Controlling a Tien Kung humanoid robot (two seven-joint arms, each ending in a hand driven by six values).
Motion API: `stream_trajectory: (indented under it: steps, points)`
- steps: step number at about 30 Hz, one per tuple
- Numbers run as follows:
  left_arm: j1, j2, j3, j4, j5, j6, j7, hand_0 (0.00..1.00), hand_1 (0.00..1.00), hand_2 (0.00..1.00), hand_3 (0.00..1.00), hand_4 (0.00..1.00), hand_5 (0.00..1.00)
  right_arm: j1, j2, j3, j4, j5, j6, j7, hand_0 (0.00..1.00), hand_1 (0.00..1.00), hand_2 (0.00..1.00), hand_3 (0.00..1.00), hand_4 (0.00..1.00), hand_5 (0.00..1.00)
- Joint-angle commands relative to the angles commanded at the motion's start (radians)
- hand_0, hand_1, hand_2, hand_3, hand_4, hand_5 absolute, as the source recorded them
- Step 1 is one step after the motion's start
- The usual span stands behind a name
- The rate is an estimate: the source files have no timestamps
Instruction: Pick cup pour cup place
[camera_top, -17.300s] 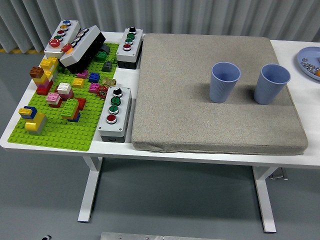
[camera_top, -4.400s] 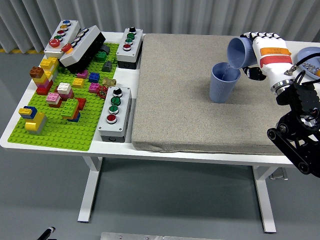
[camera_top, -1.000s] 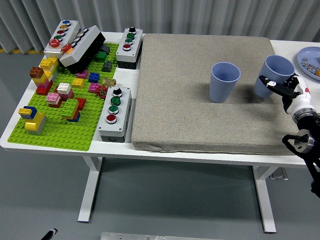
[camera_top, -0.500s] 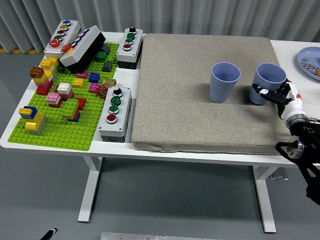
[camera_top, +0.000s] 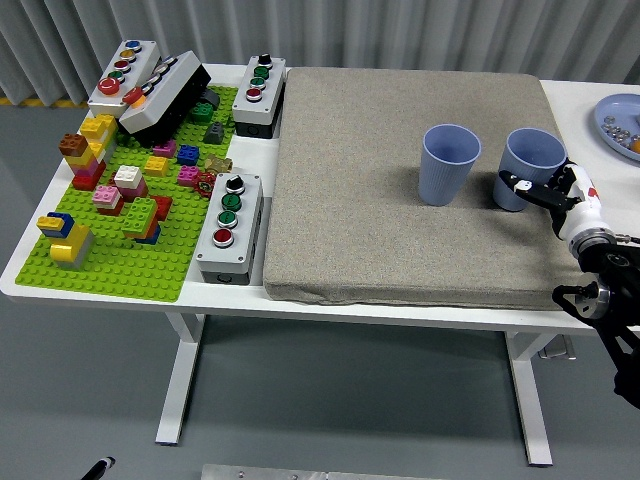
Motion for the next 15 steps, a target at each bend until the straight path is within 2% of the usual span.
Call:
stream_trajectory:
  steps: [2,3,8,9,14,15]
  points:
    - [0.0,0.0,0.0,0.0,0.0,0.0,0.0,0.838,0.816,0.881,0.809,0.639,0.998,0.0,-0.001,0.0,-0.001,-0.005,0.008,-0.008,0.896,0.785,0.726,0.82,0.729,0.11]
    - [0.0,0.0,0.0,0.0,0.0,0.0,0.0,0.838,0.816,0.881,0.808,0.639,0.998,0.0,-0.001,0.001,-0.003,-0.009,0.013,-0.012,0.93,0.845,0.833,0.863,0.78,0.178]
    - [0.0,0.0,0.002,0.0,-0.001,0.0,0.0,0.838,0.816,0.881,0.808,0.639,0.998,-0.001,0.0,0.006,-0.005,-0.017,0.028,-0.021,0.93,0.845,0.833,0.863,0.78,0.178]
    - [0.0,0.0,0.002,0.0,-0.001,0.0,0.0,0.838,0.816,0.881,0.808,0.64,0.998,0.0,-0.001,0.008,-0.005,-0.02,0.034,-0.024,0.945,0.886,0.913,0.903,0.803,0.207]
    - [0.003,0.0,0.002,0.0,-0.002,0.0,0.0,0.838,0.816,0.881,0.808,0.64,0.998,-0.001,-0.002,0.018,-0.002,-0.042,0.054,-0.036,0.945,0.886,0.913,0.903,0.803,0.207]
    - [0.003,0.0,0.002,0.0,-0.002,0.0,0.0,0.838,0.815,0.881,0.808,0.64,0.998,-0.002,-0.002,0.02,-0.002,-0.045,0.057,-0.037,0.959,0.899,0.961,0.939,0.817,0.221]
